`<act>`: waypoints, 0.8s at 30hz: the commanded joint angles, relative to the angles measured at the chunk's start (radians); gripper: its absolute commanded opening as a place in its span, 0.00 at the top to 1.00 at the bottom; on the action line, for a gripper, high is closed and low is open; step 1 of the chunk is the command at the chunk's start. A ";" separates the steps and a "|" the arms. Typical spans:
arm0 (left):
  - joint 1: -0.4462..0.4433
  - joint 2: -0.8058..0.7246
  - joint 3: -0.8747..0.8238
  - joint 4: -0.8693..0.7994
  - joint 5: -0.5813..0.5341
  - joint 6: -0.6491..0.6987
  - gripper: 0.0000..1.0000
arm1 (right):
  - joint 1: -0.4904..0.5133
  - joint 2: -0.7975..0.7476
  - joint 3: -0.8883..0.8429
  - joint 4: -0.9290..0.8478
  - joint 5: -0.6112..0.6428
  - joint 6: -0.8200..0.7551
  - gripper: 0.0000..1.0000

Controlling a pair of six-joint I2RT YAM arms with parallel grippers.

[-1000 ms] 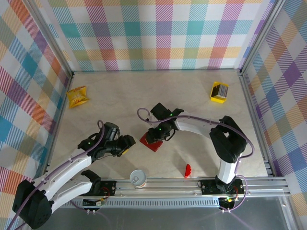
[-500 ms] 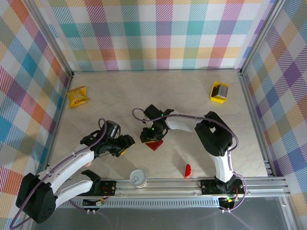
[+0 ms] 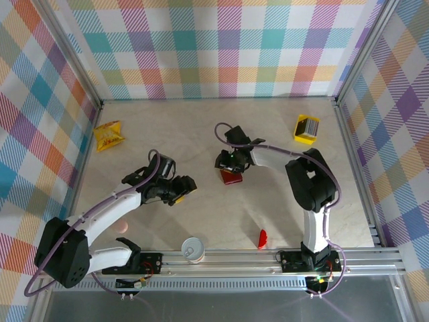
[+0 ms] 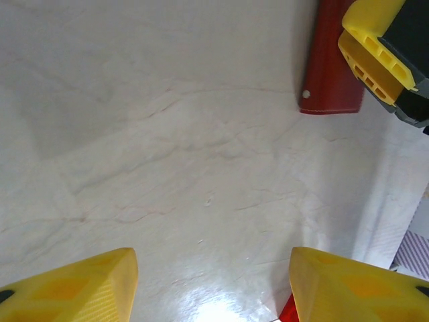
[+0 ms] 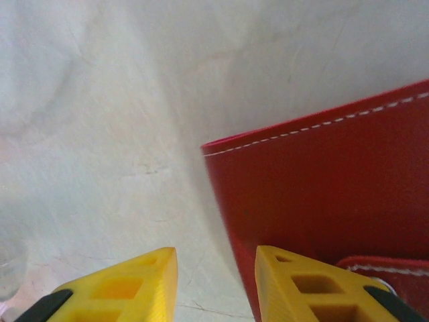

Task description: Put the credit cards into the card holder

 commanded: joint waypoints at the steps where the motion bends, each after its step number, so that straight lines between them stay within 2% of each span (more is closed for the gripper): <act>1: 0.010 0.016 0.036 0.085 0.041 0.047 0.39 | -0.018 -0.215 -0.027 -0.036 0.062 -0.050 0.64; 4: 0.003 0.052 0.053 0.192 0.061 0.045 0.38 | -0.120 -0.397 -0.144 -0.089 0.071 0.003 0.63; 7: -0.020 0.118 0.094 0.272 0.068 0.032 0.38 | -0.208 -0.552 -0.239 -0.160 0.063 -0.013 0.59; 12: -0.073 0.260 0.217 0.287 0.062 0.046 0.39 | -0.219 -0.725 -0.339 -0.228 0.123 -0.143 0.60; 18: -0.077 0.378 0.276 0.345 0.061 0.005 0.40 | -0.217 -0.662 -0.248 -0.368 0.070 -0.205 0.64; 20: -0.077 0.413 0.302 0.342 0.062 -0.011 0.40 | -0.208 -0.628 -0.227 -0.353 0.042 -0.224 0.60; 24: -0.077 0.458 0.334 0.329 0.056 -0.019 0.41 | -0.175 -0.538 -0.161 -0.367 0.066 -0.220 0.63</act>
